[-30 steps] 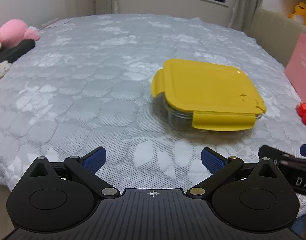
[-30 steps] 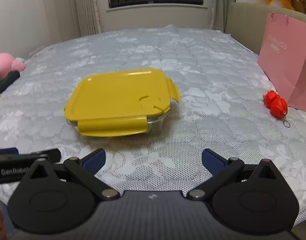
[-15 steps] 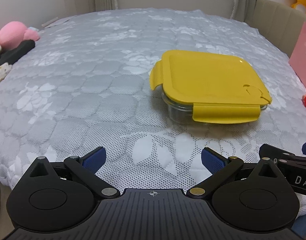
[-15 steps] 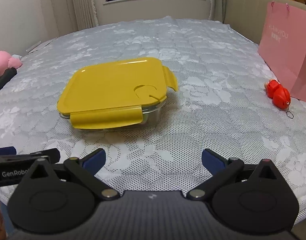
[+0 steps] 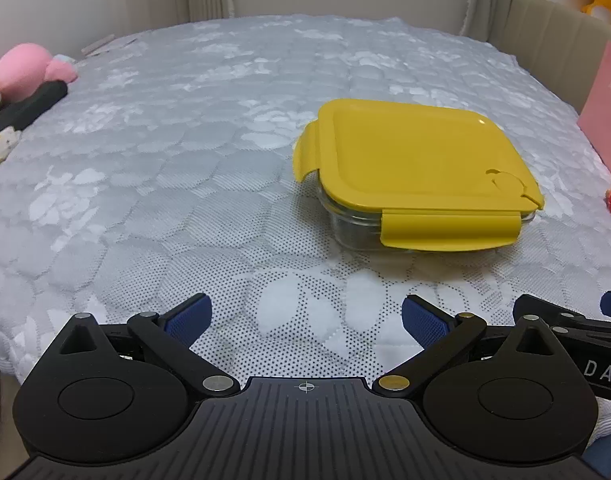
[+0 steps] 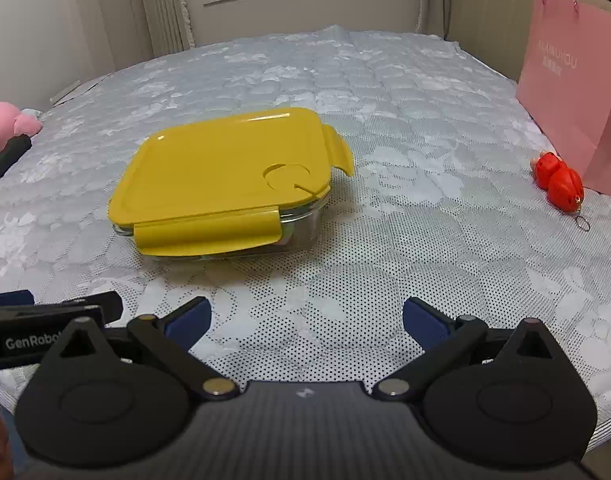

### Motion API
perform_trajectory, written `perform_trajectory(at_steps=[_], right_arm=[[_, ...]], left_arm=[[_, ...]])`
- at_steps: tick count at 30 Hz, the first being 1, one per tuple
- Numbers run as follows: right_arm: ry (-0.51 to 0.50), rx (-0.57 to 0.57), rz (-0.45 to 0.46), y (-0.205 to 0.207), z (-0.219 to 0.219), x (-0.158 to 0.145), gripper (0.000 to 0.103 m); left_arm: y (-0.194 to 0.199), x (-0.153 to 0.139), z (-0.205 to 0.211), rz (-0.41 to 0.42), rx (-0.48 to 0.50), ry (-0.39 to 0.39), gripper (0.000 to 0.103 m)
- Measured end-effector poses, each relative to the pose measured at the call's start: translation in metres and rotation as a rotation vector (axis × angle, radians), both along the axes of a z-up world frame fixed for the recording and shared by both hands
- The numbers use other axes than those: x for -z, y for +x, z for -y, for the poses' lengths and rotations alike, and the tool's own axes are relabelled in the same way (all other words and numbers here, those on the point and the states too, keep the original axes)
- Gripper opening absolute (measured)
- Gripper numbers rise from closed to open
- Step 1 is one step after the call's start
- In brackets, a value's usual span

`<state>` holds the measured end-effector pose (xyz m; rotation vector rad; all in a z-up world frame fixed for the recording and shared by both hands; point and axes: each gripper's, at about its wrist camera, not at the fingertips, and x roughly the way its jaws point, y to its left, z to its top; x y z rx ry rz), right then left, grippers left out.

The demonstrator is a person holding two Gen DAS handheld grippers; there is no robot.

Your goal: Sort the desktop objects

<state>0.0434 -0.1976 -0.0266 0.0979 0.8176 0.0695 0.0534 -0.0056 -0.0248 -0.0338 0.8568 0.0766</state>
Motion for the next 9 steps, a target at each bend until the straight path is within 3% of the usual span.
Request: perform_trajectory(at_steps=[9], right_arm=[[0.011, 0.0, -0.01, 0.0036, 0.0021, 0.0034, 0.103]], left_arm=[[0.0013, 0.0019, 0.0025, 0.001, 0.003, 0.013, 0.103]])
